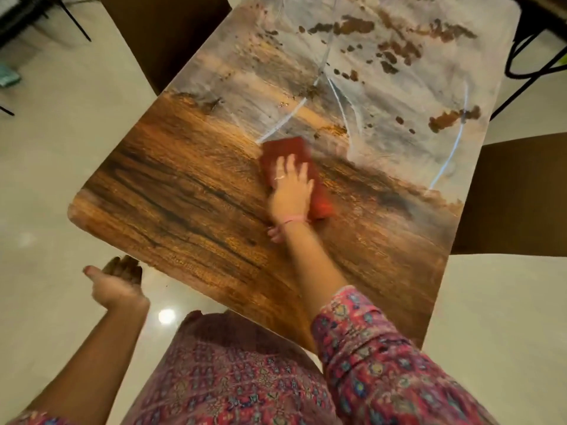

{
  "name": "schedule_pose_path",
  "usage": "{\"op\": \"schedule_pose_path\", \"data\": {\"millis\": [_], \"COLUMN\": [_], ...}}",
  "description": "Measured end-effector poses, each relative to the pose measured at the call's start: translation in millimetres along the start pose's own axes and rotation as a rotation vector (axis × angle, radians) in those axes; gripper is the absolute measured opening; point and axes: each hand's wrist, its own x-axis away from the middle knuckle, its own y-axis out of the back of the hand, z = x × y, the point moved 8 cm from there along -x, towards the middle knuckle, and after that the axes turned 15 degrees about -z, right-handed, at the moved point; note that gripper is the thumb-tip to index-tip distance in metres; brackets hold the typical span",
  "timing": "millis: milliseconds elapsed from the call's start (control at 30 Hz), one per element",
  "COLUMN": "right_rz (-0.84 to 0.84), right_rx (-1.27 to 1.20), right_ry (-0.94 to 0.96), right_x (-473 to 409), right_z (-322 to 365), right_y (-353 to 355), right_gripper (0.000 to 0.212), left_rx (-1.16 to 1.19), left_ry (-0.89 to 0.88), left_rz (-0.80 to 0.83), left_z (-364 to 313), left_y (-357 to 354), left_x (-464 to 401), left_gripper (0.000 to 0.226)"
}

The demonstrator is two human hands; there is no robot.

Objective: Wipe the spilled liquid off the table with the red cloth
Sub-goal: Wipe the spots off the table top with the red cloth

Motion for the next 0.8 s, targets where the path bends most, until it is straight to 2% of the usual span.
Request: {"op": "schedule_pose_path", "data": {"millis": [67,133,200,267,300,367,433,533,633,700,733,800], "right_rz": [0.063,0.152,0.22,0.223,0.211,0.159,0.1,0.059,0.009,-0.028,-0.042,-0.058], "right_rx": [-0.037,-0.042,-0.061,-0.067,-0.059,-0.036,0.011,0.026,-0.05,-0.047,-0.03,0.012], "right_ry": [0.296,0.49,0.568,0.558,0.494,0.253,-0.048,-0.53,-0.896,-0.956,-0.909,-0.684], "right_x": [37,67,66,43,27,-13,-41,-37,-17,-31,-43,-69], "right_z": [79,113,109,91,74,30,-25,-102,-102,-57,-22,63], "right_y": [-24,-37,-37,-29,-23,-8,10,32,33,22,13,-8], "right_gripper": [0.061,0.06,0.065,0.072,0.075,0.081,0.082,0.079,0.081,0.08,0.076,0.07], "left_rx": [0.022,0.028,-0.008,-0.031,-0.064,-0.203,-0.357,-0.493,-0.689,-0.803,-0.838,-0.884], "left_ry": [-0.025,-0.037,-0.082,-0.132,-0.162,-0.202,-0.217,-0.175,-0.118,-0.077,-0.056,-0.032], "left_rz": [-0.028,-0.01,0.012,0.016,0.015,0.058,0.154,0.348,0.589,0.712,0.757,0.822], "left_z": [-23,-42,-62,-84,-92,-110,-120,-126,-131,-130,-130,-128], "left_y": [-6,-17,-29,-44,-51,-74,-100,-141,-180,-198,-205,-215], "left_x": [-16,-29,-39,-48,-52,-62,-71,-76,-68,-60,-57,-49], "left_gripper": [0.039,0.033,0.03,0.027,0.024,0.017,0.015,0.015,0.023,0.029,0.03,0.031]}}
